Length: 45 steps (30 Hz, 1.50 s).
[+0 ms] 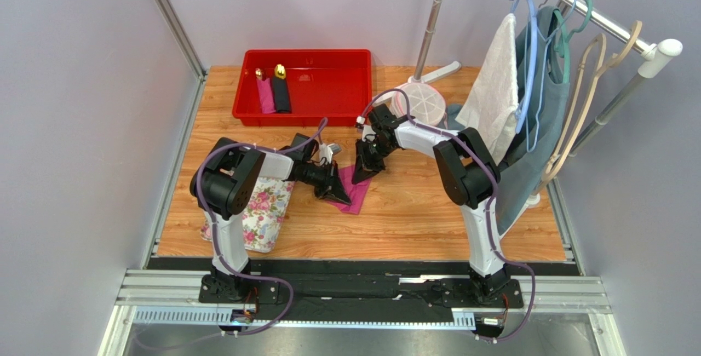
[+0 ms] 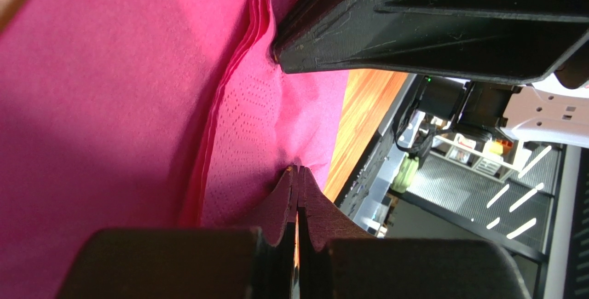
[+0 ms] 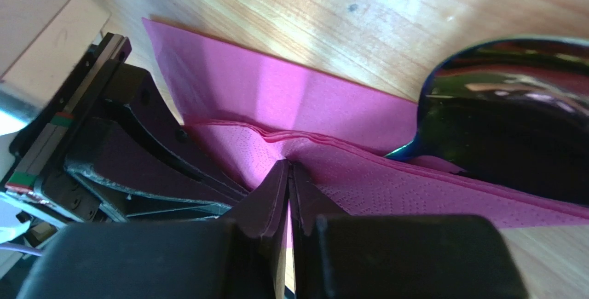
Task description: Place the utensils on the paper napkin and roll it up
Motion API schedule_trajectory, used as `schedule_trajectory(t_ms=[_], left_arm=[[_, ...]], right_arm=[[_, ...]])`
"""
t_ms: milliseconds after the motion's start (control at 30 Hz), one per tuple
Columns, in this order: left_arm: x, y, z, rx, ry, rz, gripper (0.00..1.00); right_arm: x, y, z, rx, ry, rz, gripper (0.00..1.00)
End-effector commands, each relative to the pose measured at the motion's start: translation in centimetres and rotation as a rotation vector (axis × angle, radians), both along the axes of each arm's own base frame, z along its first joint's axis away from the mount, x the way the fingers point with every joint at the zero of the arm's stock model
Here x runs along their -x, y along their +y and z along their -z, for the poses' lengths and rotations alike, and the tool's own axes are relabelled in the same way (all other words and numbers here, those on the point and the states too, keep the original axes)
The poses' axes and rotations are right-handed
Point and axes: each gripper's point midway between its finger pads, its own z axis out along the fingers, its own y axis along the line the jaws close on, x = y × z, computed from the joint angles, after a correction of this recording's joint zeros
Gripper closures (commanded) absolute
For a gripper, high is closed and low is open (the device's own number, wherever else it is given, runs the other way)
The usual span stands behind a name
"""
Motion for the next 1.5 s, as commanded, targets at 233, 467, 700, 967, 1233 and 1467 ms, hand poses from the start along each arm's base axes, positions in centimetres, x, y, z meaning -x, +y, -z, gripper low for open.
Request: schedule_trajectory(t_ms=[233, 467, 700, 967, 1233, 1467], left_arm=[[-3.5, 5.0, -3.9, -0.062, -0.191, -0.159, 0.71], [-3.3, 9.1, -4.3, -0.177, -0.234, -0.202, 0.43], [-4.4, 9.6, -2.4, -0.231, -0.185, -0.218, 0.25], [-2.2, 7.8, 0.1, -0.303, -0.148, -0.117, 0.28], [-3.3, 4.2, -0.6, -0.098, -0.153, -0.104, 0.36], [-5.1, 2.1, -1.6, -0.002, -0.213, -0.050, 0.29]], right_arm=[[1.9, -0.9, 3.7, 0.067, -0.038, -0.136, 0.97], [3.8, -0.9, 3.9, 0.029, -0.060, -0.262, 1.00], [5.1, -1.5, 3.9, 0.007, -0.057, -0.339, 1.00], [5.1, -1.5, 4.2, 0.010, -0.051, -0.348, 1.00], [4.9, -1.3, 4.1, 0.010, -0.051, -0.341, 1.00], [4.9, -1.2, 4.2, 0.004, -0.046, -0.344, 1.00]])
